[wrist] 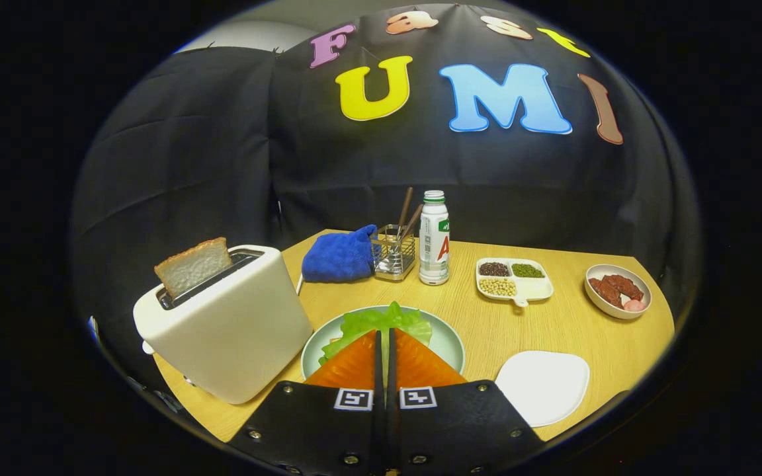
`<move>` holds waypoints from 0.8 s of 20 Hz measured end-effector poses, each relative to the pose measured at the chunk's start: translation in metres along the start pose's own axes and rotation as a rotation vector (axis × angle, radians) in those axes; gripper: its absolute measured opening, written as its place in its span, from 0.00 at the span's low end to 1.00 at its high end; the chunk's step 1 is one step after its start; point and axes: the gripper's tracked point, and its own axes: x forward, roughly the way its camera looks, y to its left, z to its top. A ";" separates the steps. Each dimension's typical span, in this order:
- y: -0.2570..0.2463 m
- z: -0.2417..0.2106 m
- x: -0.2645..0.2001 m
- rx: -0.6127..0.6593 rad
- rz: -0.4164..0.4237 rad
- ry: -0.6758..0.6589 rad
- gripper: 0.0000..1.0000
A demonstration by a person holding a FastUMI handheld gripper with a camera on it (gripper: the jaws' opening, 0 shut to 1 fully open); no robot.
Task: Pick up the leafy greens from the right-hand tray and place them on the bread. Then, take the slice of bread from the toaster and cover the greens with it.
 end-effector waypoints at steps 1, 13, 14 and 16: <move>0.000 -0.004 0.004 -0.001 -0.006 0.005 0.01; 0.007 -0.045 0.027 -0.008 -0.029 0.066 0.01; 0.007 -0.046 0.027 -0.012 -0.032 0.062 0.01; 0.007 -0.048 0.025 -0.016 -0.045 0.054 0.01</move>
